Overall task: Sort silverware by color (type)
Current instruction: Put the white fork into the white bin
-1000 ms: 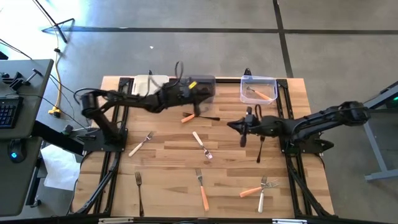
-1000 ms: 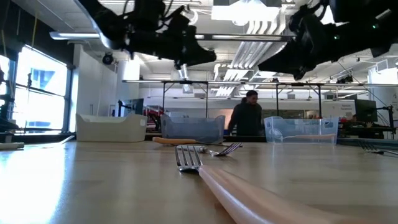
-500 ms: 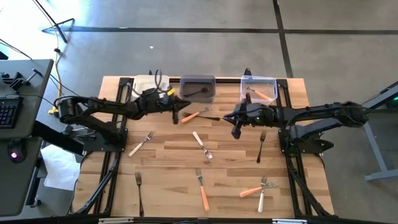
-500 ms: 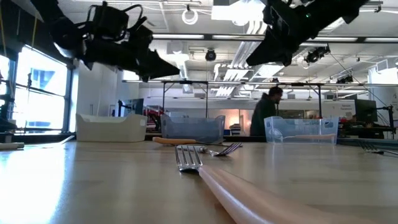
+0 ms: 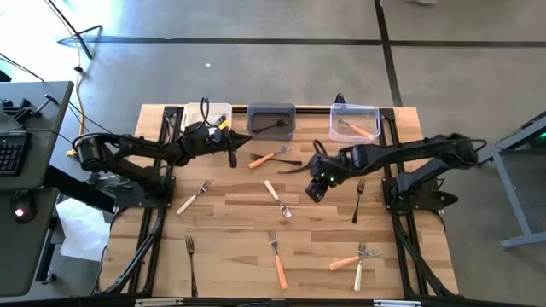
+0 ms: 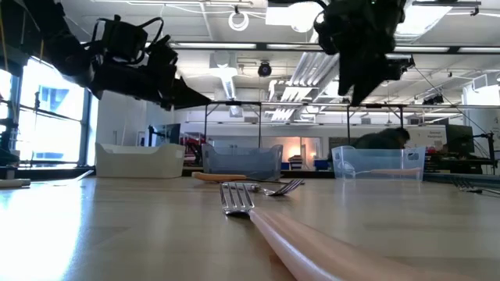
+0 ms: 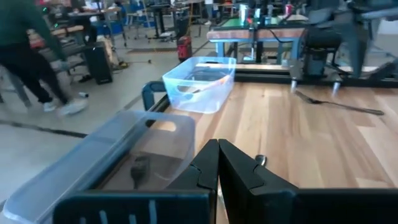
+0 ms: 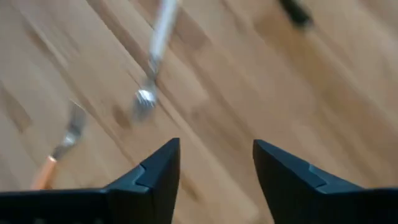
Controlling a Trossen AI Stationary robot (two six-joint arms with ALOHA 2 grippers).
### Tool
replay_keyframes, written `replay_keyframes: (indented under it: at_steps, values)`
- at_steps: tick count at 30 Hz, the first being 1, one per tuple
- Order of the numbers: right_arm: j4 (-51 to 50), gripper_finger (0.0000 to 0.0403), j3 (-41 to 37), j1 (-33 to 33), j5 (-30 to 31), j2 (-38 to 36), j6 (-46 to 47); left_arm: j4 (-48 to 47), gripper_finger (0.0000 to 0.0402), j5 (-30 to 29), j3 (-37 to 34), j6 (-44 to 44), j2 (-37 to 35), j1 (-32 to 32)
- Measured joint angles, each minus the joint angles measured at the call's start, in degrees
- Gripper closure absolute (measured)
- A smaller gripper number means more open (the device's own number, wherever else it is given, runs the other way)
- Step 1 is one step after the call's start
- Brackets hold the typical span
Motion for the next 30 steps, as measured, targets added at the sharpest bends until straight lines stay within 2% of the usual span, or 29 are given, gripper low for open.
replay_keyframes:
  at_steps: [5,9,14,19,24,26,30]
  values:
    - [-9.1,0.0188,1.0,3.9,-2.6,1.5,16.2,4.6,0.0401,1.7,-2.7,-2.4,0.0,3.4]
    - [-16.6,0.0185,1.0,7.4,-4.7,1.5,28.6,10.2,0.0401,4.4,-5.0,-3.3,0.0,6.4]
    - [-19.6,0.0185,-1.4,9.6,-8.5,1.2,37.9,10.4,0.0401,5.4,-6.3,-4.5,0.0,8.7]
    - [-13.8,0.0185,-10.7,10.0,-13.0,-1.1,43.2,10.7,0.0401,5.5,-6.3,-5.0,0.0,8.9]
    - [-2.1,0.0185,-19.8,8.8,-11.7,-5.3,45.7,10.7,0.0401,5.5,-6.3,-4.9,0.0,8.9]
    - [4.1,0.0185,-22.1,7.1,-10.1,-5.8,44.4,10.7,0.0401,5.4,-6.3,-4.9,0.0,8.9]
    - [17.9,0.0185,-23.1,2.5,-8.4,-4.5,36.0,11.1,0.0401,5.2,-6.3,-4.9,0.0,8.9]
